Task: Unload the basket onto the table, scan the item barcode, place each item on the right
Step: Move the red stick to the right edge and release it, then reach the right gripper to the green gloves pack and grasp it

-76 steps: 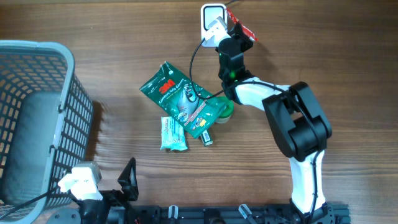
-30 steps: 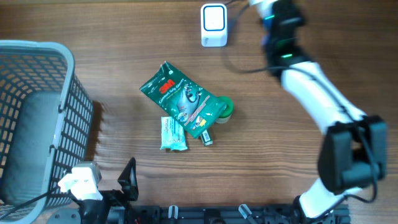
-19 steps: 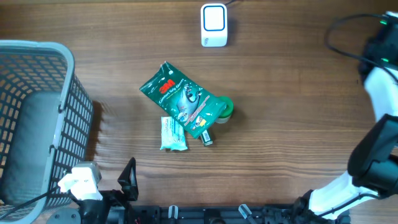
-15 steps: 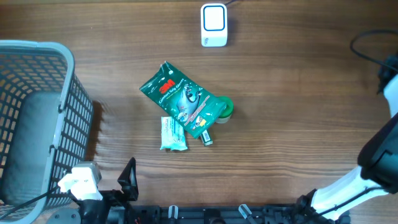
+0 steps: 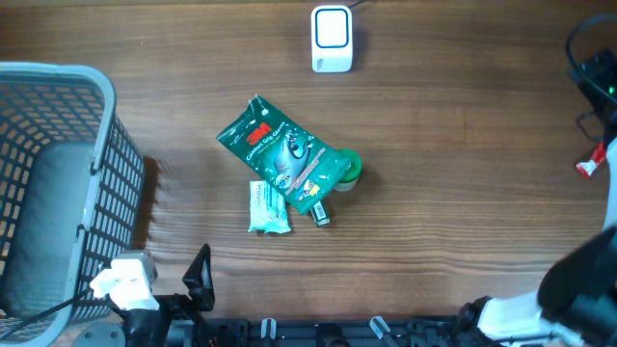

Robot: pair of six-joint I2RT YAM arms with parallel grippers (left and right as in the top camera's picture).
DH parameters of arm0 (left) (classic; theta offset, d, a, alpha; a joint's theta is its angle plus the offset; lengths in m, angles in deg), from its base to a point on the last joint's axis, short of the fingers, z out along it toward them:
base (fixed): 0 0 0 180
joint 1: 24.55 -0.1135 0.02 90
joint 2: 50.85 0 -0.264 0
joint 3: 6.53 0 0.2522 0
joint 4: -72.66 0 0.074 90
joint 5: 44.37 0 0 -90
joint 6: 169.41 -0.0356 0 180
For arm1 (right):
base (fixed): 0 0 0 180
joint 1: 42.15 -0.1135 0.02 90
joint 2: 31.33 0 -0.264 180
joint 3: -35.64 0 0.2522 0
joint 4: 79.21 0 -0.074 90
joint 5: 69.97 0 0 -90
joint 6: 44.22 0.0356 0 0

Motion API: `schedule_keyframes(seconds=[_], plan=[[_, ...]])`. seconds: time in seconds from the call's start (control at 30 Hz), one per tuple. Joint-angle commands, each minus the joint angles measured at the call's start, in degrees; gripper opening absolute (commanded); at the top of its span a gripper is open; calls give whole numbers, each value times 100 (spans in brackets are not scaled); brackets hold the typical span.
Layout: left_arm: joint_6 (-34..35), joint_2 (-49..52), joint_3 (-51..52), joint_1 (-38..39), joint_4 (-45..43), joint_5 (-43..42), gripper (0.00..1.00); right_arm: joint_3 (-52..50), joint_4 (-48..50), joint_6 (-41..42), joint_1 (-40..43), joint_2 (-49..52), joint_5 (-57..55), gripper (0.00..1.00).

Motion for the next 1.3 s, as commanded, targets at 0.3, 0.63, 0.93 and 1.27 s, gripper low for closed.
schedule_keyframes(seconds=[0.3,0.63,0.93,1.27], plan=[[31,-35,4,-33,-13,-87,100,125,-2177,623,-4299,-671,1827,100],[33,-35,4,-33,-13,-87,100,-59,-2166,-1552,-6916,-173,-538,100],[31,-35,4,-33,-13,-87,100,-59,-1718,-2203,-7497,280,-562,100],[31,-35,4,-33,-13,-87,100,-59,-1252,-1864,-7495,306,-562,100]])
